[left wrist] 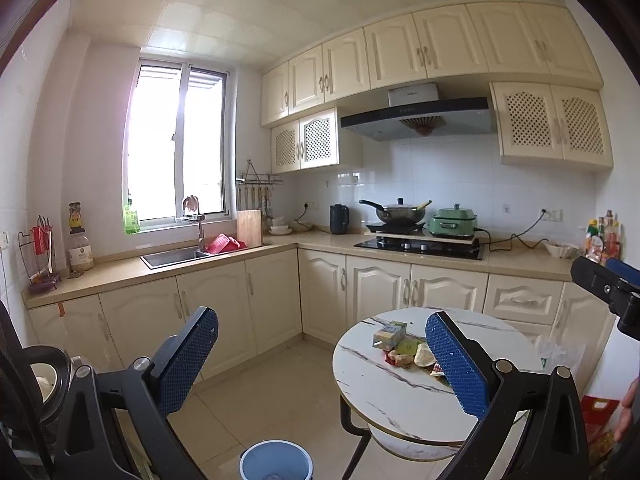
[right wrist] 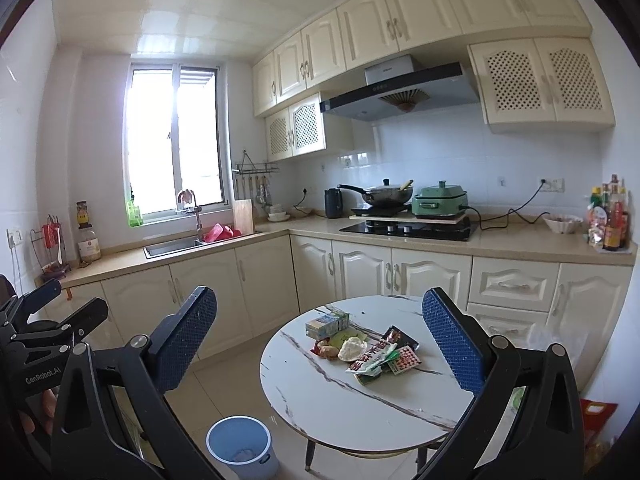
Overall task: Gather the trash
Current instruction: 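Move both tools back toward the round table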
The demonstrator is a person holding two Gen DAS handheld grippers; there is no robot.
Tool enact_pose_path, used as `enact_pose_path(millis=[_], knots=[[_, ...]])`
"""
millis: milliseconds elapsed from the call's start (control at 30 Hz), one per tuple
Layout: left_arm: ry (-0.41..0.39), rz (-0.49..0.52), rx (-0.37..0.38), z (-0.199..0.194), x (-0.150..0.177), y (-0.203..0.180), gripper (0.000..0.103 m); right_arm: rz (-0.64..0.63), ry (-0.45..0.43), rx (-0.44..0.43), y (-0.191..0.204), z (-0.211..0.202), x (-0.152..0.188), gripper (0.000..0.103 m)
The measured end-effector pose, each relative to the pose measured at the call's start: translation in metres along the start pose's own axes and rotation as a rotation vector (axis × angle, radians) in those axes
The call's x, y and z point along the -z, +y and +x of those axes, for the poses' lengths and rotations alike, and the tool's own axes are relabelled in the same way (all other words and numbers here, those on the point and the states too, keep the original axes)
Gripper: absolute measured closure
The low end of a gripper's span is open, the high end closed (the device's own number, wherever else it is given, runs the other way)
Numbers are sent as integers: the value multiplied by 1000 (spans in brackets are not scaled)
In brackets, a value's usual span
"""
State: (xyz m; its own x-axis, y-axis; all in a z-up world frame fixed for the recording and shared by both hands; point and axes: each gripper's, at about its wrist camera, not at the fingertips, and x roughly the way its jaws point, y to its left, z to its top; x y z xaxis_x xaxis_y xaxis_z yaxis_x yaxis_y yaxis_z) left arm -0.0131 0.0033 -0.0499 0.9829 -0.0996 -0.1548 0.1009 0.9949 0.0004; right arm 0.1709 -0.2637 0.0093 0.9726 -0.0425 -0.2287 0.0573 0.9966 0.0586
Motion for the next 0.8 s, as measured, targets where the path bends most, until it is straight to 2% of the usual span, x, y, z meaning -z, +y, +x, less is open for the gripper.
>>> enact_pose_path(millis=[167, 300, 600, 800], knots=[[21, 7, 14, 19, 2, -3, 1, 7, 21, 26, -10, 9, 5, 0], [63, 11, 30, 49, 4, -7, 1, 18, 58, 64, -27, 25, 14, 0], [245, 28, 67, 155, 12, -25, 1, 85, 198, 172, -91, 86, 51, 0], [343, 42, 97, 229, 6, -43, 1, 126, 293, 202, -129, 130, 80, 0]])
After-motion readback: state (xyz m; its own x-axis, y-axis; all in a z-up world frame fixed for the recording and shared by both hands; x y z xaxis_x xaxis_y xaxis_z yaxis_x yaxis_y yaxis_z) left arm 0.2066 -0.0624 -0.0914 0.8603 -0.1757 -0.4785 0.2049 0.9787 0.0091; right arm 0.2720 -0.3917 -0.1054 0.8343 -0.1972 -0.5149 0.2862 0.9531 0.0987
